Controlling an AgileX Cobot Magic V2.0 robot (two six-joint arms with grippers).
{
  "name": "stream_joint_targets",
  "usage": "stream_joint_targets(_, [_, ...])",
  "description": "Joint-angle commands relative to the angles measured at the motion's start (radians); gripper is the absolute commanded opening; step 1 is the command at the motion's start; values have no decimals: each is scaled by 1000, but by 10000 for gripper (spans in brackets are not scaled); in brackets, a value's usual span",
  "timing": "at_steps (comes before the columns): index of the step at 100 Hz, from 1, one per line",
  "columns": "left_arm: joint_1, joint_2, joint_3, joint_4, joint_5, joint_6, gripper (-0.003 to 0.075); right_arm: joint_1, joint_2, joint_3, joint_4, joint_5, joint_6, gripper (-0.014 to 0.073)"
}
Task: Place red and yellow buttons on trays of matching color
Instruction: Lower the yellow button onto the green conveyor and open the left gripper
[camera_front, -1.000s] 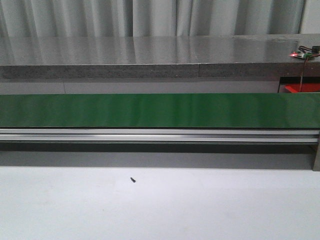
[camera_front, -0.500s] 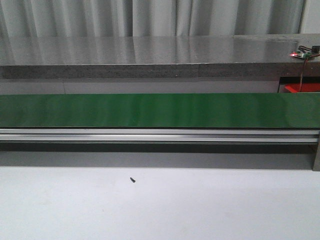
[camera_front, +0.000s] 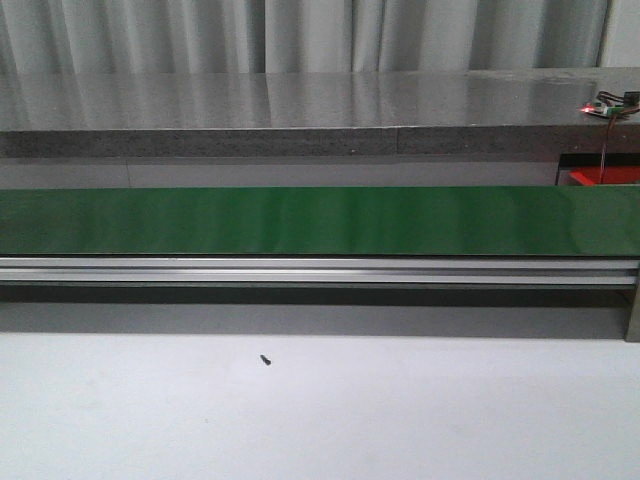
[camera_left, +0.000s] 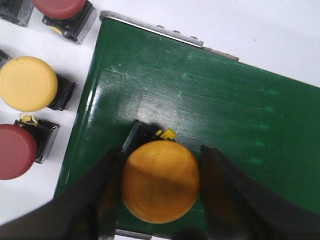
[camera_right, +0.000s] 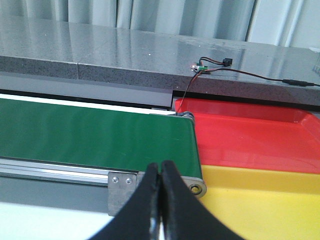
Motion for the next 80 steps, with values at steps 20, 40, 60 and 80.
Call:
stream_joint_targets(20, [-5, -47, -41, -40, -34, 1, 500, 1, -14, -19, 1, -81, -3, -67])
stream_joint_targets(40, [-10, -99, -57, -46, -44, 8, 502, 1, -14, -19, 1, -81, -3, -67])
stream_joint_targets(60, [-10, -178, -57, -40, -48, 8, 501, 1, -14, -19, 1, -81, -3, -67])
stream_joint_targets(80, [2, -240, -46, 29, -42, 8, 494, 1, -14, -19, 1, -81, -3, -67])
